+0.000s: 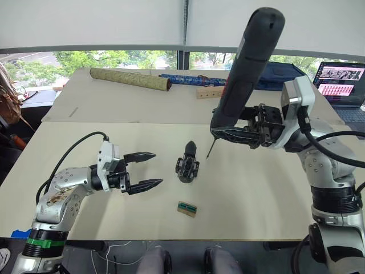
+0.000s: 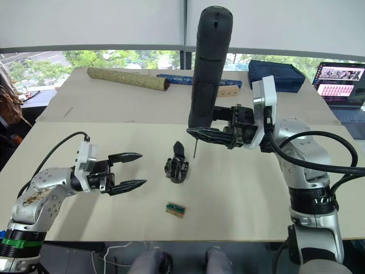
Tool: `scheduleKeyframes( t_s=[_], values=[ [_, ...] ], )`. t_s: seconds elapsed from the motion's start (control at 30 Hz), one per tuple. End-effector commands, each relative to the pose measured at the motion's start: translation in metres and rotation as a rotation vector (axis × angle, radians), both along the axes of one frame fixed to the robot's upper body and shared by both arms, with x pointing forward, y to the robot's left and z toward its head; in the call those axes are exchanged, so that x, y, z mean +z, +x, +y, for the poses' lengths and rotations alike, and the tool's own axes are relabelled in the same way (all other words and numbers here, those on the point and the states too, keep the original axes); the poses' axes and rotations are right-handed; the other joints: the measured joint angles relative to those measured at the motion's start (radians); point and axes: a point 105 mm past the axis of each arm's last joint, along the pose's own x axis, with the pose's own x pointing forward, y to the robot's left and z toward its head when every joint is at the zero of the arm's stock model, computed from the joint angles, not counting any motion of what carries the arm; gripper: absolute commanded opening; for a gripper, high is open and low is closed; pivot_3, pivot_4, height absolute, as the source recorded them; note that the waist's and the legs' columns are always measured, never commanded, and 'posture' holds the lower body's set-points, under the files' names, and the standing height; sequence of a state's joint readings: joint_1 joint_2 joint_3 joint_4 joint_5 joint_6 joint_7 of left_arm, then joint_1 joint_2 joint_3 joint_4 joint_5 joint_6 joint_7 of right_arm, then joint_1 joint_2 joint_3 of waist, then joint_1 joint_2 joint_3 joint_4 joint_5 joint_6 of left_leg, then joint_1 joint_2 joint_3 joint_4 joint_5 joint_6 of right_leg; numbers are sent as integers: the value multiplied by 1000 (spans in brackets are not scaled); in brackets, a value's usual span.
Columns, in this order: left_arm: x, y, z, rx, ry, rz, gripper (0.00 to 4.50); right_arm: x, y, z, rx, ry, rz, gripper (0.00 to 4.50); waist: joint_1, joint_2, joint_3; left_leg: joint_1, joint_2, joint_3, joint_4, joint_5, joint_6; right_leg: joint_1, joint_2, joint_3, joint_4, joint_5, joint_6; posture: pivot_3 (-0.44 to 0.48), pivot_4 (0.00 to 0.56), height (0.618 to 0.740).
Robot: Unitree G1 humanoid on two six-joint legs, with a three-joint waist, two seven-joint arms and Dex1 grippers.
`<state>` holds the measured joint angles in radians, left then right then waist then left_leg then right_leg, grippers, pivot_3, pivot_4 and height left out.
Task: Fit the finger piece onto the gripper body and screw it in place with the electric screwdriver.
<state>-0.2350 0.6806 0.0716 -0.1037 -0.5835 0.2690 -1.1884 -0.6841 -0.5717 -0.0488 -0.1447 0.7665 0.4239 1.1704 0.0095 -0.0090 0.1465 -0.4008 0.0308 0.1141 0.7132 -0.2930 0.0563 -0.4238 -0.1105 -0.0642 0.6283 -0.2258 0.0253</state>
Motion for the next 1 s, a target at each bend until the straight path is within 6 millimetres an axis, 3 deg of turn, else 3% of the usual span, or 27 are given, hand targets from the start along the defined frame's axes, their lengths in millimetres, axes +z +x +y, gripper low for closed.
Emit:
scheduleKeyframes(
  t_s=[0.03,0.6,1.0],
  values=[
    [2,5,0,-3,26,-36,4500,19,-5,7,29,40,-74,1904,0,0,0,0,0,0,0,0,0,0,0,0,0,0,0,0,150,740],
    [-20,17,-16,-56,51,-44,4500,18,-1,49,90,49,-53,1904,-1,0,0,-3,0,0,0,1,-1,-1,1,-1,2,0,0,0,150,740],
    [-36,22,-30,-106,76,-38,4500,1,2,55,124,-56,-22,1904,-5,0,0,-4,0,0,0,1,-1,-1,1,-2,2,0,1,0,150,740]
  ],
)
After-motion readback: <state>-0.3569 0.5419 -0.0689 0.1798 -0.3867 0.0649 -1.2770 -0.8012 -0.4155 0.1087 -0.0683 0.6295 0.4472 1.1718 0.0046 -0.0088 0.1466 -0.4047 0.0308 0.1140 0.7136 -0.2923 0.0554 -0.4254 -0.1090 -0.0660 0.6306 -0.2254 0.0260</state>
